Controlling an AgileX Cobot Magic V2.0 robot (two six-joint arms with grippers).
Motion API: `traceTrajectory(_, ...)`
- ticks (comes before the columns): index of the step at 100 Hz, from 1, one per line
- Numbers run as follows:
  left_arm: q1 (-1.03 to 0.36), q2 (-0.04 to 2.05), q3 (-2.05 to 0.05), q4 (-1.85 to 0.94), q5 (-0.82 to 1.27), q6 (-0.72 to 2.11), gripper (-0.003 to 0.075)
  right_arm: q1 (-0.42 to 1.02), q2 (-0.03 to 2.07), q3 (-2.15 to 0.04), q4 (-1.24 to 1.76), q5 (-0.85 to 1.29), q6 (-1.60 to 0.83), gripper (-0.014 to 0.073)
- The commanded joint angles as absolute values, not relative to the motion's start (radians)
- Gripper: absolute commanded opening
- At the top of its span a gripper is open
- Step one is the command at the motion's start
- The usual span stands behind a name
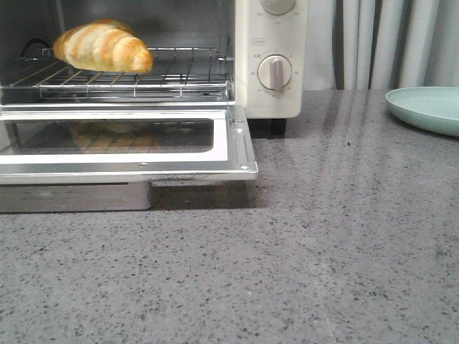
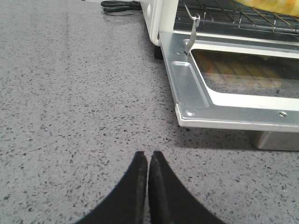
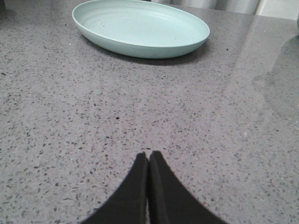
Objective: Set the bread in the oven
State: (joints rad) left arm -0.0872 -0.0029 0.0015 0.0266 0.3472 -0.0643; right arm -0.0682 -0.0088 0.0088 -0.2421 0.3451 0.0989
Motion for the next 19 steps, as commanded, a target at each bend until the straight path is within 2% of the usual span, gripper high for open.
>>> traceTrajectory(1,-0.082,-0.028,0.023,0.016,0.304,-0.075,-0.0021,-0.073,-0.029,0.022,-0.24,0.306,0.086,-0.0057)
traceTrajectory(19,-0.082,-0.028,0.023,0.016,0.304,-0.075,-0.0021,-0.073,-0.029,0.022,-0.24,0.306,0.086,-0.0057)
